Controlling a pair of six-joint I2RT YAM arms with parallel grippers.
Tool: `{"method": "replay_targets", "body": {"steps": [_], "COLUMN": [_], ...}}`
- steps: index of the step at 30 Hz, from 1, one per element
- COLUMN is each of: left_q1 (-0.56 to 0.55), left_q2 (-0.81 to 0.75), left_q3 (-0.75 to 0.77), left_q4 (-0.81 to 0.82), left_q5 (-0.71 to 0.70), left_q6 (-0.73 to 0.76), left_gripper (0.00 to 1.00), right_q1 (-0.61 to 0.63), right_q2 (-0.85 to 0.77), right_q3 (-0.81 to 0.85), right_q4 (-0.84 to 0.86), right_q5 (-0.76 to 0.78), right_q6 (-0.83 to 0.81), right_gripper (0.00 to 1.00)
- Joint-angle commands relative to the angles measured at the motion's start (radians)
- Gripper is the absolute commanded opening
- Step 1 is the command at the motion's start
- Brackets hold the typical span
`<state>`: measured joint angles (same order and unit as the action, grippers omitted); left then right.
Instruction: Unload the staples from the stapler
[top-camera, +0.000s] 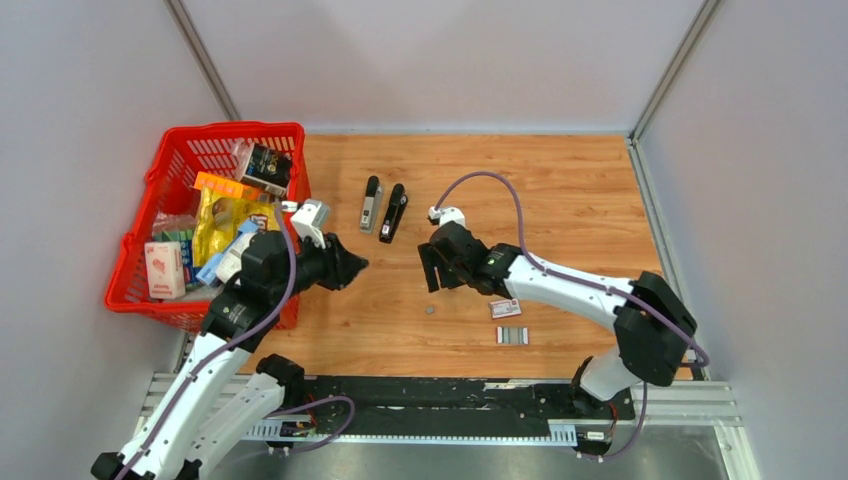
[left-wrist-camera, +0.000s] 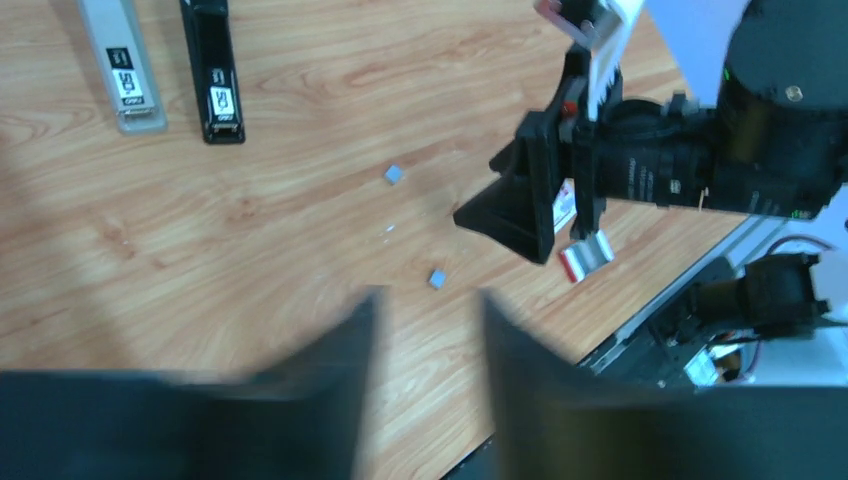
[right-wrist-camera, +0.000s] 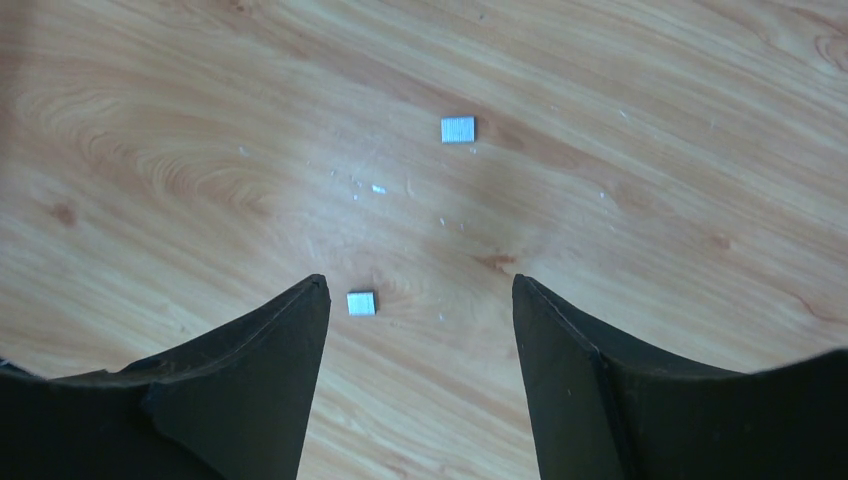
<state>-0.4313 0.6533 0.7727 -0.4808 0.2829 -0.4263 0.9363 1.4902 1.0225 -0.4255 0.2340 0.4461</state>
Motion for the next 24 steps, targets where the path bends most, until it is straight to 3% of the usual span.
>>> {"method": "replay_targets", "body": {"steps": [1, 8, 14, 19, 24], "left_q1": [0.003, 0.003, 0.003, 0.003, 0.003], "left_q2": [-0.018, -0.081, -0.077, -0.057, 0.002], "left_q3": [-0.006, -0.035, 0.002, 0.039, 0.039], "left_q4": [-0.062, -0.107, -0.217, -0.295, -0.285], "left_q5": [-0.033, -0.117, -0.246, -0.306, -0.24], "left_q6": [-0.005, -0.074, -0.048, -0.064, -0.031], "left_gripper": [0.92, 0.92, 0.92, 0.92, 0.92], "right_q1": [-0.011, -0.039, -0.056, -0.077, -0.079], "right_q2": [0.099, 0.263, 0.357, 0.403, 0.443], "right_q3": [0.102, 0.195, 0.246, 0.275, 0.304], "right_q4": [0.044, 0.033, 0.03, 0.033, 0.014], "right_q5": [0.037, 0.071, 0.085, 0.057, 0.057], "right_q6": [-0.026, -0.032, -0.041, -0.04, -0.044], "right_gripper": [0.71, 0.71, 0.7, 0.64, 0.62]}}
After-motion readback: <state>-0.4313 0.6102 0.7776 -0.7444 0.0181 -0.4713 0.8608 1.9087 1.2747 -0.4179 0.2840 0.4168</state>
